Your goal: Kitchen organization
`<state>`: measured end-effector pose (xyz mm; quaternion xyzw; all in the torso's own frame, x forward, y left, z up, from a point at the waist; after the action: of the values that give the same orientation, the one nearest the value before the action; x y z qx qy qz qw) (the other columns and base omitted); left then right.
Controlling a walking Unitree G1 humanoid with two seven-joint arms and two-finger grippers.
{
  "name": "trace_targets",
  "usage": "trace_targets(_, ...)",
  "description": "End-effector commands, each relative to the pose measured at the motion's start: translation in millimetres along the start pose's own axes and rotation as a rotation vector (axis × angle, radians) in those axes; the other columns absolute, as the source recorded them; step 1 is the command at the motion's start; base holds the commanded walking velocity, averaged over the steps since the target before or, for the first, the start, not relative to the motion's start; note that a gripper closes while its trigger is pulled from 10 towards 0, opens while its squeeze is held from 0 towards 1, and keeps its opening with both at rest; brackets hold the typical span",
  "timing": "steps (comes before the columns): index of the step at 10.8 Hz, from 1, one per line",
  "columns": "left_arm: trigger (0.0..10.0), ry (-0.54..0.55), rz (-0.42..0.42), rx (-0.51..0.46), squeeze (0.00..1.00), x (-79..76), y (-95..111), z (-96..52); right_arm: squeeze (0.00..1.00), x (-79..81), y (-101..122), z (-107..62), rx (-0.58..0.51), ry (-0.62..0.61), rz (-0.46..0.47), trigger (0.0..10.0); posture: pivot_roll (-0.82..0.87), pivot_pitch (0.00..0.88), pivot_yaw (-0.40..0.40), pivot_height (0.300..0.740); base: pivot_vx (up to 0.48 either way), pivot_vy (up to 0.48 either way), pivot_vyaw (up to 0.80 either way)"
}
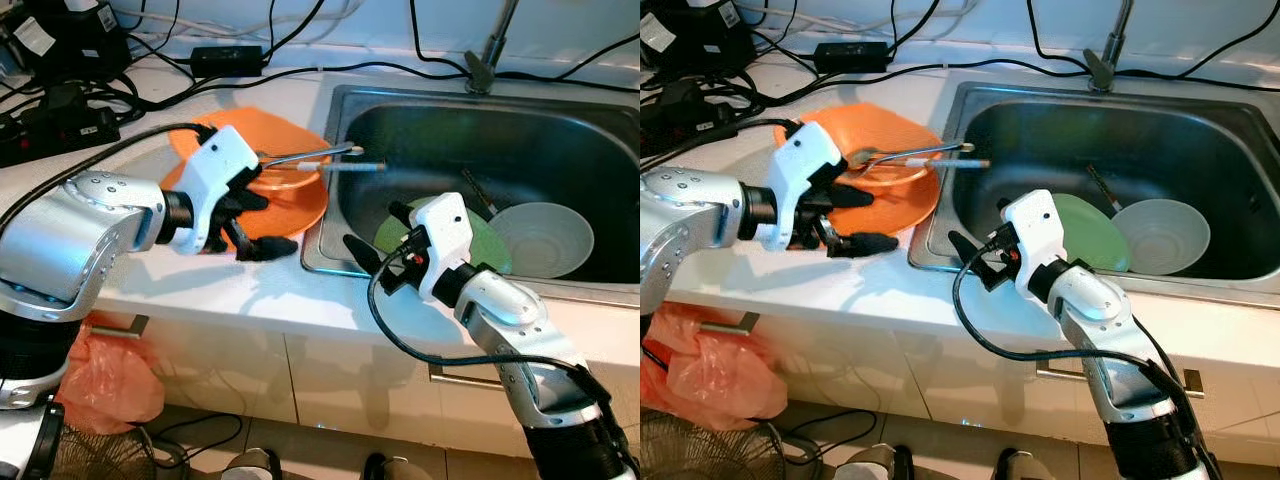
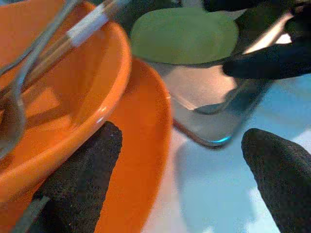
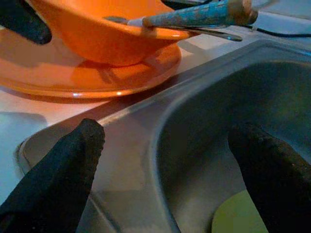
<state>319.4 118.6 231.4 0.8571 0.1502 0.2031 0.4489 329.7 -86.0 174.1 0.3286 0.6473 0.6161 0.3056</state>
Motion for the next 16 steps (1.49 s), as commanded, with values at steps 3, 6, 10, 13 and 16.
trace_targets(3, 10.0, -0.087, -0.002, -0.063, 0.00, -13.2, 17, -6.8, 0.00, 1.4, 3, 4.2, -0.009, 0.020, -0.028, 10.0, 0.13, 0.072, 0.006, 0.740, 0.000, 0.000, 0.00)
trace_targets(6, 10.0, -0.103, -0.023, -0.105, 0.00, -14.7, 25, -7.3, 0.00, 0.0, 3, 6.6, -0.012, 0.022, -0.035, 10.0, 0.13, 0.060, 0.004, 0.740, 0.000, 0.000, 0.00)
trace_targets(10, 10.0, 0.116, -0.171, -0.346, 0.00, 10.6, 35, 30.7, 0.00, 0.3, 2, 8.7, -0.014, 0.025, -0.035, 10.0, 0.13, 0.043, 0.001, 0.740, 0.000, 0.000, 0.00)
trace_targets(13, 10.0, 0.393, -0.352, -0.502, 0.00, 30.9, 39, 46.6, 0.00, -9.7, 0, 5.6, -0.002, -0.023, -0.047, 10.0, 0.12, 0.029, -0.001, 0.740, 0.000, 0.000, 0.00)
trace_targets(16, 10.0, 0.673, -0.429, -0.622, 0.00, 39.4, 38, 38.4, 0.00, -32.5, 2, -0.7, -0.025, -0.147, -0.039, 10.0, 0.11, 0.020, -0.002, 0.740, 0.000, 0.000, 0.00)
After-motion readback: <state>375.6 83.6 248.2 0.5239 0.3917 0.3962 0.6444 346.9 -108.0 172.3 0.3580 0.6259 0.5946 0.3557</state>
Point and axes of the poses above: a point about 5 cm out from each wrist's last joint towards the gripper, its own z axis pointing out of the wrist towards the gripper, its own y axis along the axis of the wrist's last joint, x = y × z, the point moved 5 cm from there along z, pointing out of the wrist towards the gripper, and after that the axes turned 8 degrees about z, right-handed, at the moved point
